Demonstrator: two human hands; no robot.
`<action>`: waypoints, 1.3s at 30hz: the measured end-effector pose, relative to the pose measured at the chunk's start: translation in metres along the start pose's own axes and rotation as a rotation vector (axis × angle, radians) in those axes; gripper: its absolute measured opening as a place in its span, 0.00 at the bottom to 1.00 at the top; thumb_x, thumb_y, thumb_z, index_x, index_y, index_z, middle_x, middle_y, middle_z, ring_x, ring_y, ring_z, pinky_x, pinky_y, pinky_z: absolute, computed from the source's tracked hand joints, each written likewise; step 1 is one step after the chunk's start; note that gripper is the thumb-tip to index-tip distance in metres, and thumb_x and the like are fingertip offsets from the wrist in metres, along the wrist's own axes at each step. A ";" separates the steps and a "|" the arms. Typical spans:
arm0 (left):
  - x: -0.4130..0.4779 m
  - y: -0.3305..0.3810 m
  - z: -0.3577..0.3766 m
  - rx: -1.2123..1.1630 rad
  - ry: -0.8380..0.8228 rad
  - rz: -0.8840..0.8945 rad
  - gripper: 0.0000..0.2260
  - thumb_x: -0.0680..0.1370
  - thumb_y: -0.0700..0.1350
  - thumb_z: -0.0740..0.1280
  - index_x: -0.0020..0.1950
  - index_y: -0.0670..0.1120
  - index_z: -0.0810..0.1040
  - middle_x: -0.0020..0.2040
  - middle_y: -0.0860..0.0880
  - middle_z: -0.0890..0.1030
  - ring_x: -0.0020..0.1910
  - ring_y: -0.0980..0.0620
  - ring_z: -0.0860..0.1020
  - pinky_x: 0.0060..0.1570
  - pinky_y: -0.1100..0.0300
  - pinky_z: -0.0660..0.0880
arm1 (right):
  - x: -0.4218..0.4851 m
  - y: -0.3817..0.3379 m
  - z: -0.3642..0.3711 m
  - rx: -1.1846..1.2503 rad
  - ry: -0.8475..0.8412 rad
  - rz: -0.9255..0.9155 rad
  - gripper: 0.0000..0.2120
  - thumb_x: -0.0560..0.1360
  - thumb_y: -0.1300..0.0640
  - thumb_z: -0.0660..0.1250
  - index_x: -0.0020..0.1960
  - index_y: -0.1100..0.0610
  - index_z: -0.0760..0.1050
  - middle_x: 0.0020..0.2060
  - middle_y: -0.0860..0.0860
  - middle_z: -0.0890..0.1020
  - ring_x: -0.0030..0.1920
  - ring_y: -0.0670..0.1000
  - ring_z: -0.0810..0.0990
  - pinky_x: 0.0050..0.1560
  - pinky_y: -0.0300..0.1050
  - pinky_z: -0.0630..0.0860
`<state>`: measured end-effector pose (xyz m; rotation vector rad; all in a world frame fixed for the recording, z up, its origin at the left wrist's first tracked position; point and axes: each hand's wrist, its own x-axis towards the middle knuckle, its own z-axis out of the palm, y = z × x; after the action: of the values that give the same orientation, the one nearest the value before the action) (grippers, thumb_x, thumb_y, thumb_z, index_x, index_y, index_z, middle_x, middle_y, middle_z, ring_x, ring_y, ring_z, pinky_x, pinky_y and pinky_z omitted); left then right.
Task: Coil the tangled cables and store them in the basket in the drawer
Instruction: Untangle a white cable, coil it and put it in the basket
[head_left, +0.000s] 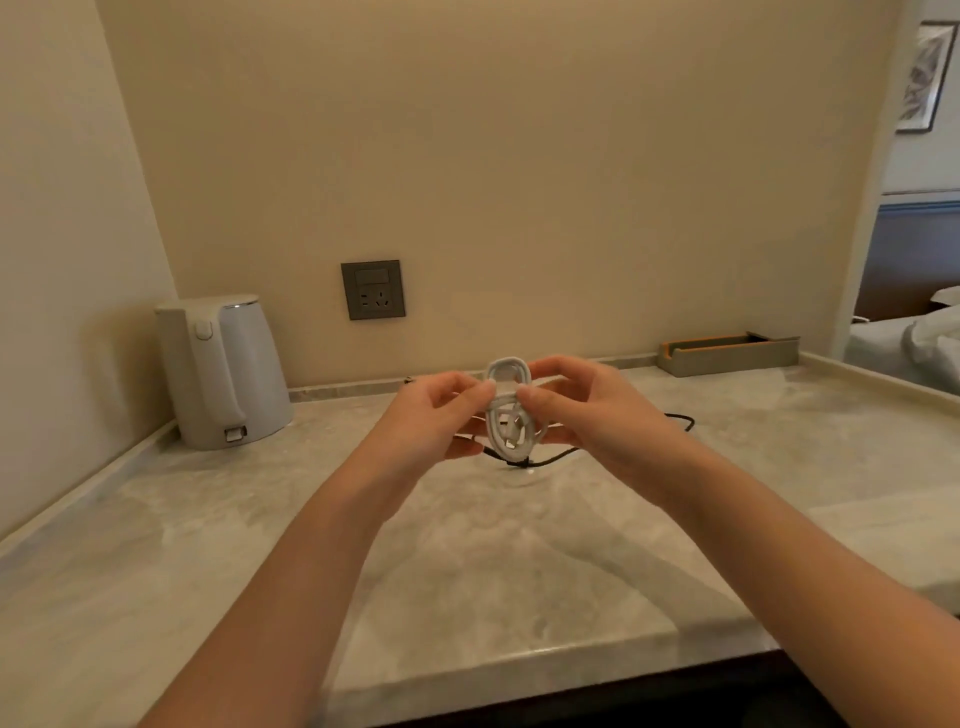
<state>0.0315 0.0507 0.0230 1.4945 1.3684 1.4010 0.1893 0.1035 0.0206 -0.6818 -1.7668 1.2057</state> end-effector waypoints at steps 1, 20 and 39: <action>-0.008 0.004 0.009 -0.014 -0.029 -0.003 0.06 0.79 0.45 0.64 0.45 0.45 0.78 0.42 0.47 0.83 0.40 0.55 0.81 0.43 0.60 0.78 | -0.013 -0.002 -0.009 -0.012 -0.005 0.006 0.08 0.75 0.59 0.68 0.54 0.58 0.76 0.43 0.57 0.83 0.42 0.50 0.81 0.49 0.49 0.78; -0.111 -0.024 0.184 -0.017 -0.409 -0.222 0.04 0.76 0.42 0.69 0.42 0.44 0.77 0.33 0.50 0.81 0.31 0.60 0.79 0.36 0.66 0.78 | -0.218 0.021 -0.133 -0.274 -0.072 0.334 0.10 0.76 0.57 0.67 0.57 0.51 0.79 0.46 0.50 0.85 0.45 0.44 0.81 0.51 0.44 0.76; -0.221 -0.191 0.338 0.028 -0.564 -0.718 0.06 0.76 0.43 0.70 0.47 0.45 0.74 0.37 0.47 0.79 0.29 0.60 0.79 0.31 0.67 0.77 | -0.369 0.201 -0.179 -0.343 -0.097 0.746 0.06 0.75 0.61 0.68 0.39 0.57 0.79 0.28 0.47 0.75 0.29 0.41 0.72 0.35 0.34 0.71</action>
<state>0.3374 -0.0550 -0.2847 1.1099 1.3452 0.4676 0.5160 -0.0374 -0.2664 -1.6080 -1.8795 1.4282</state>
